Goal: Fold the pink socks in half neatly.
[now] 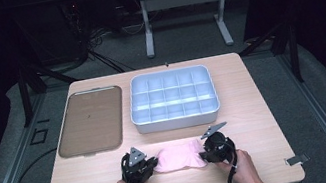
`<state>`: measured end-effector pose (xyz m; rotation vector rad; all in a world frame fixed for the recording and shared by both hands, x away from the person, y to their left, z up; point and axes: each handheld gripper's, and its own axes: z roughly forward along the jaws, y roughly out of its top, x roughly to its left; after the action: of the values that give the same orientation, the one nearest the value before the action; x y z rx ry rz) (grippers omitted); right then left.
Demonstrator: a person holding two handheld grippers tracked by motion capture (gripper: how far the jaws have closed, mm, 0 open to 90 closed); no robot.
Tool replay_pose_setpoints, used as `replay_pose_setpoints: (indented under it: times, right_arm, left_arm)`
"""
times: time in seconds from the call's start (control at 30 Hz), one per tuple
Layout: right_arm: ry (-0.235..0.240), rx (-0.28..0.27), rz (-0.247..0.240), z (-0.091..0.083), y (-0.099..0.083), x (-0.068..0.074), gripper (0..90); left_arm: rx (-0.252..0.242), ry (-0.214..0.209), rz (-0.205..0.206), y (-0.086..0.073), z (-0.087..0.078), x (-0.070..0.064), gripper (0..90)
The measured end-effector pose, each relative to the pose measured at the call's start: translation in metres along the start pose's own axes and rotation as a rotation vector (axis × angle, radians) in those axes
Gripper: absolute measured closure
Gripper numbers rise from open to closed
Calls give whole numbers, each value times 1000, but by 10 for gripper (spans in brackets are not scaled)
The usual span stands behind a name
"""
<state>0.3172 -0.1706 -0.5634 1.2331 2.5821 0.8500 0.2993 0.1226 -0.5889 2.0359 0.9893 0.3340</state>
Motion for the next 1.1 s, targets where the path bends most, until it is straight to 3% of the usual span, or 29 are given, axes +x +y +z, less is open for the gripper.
replay_pose_setpoints:
  times: [0.23, 0.37, 0.47, 0.73, 1.1]
  right_arm:
    - [58, -18, 37, -2, -5, -6, 805]
    - [61, -33, 67, -4, -8, -7, 805]
    - [58, -39, 62, -8, -8, -7, 805]
    - [56, -60, 76, -21, -7, -8, 803]
    - [51, -58, 74, -29, -7, -6, 800]
  left_arm:
    - [-1, 7, 16, 0, 0, -1, 842]
    - [4, 1, 8, 1, 0, -2, 845]
    - [0, -1, 16, 2, -2, -3, 851]
    - [-14, -48, -21, 5, -1, -4, 854]
    - [-7, -58, -27, 8, 6, -5, 854]
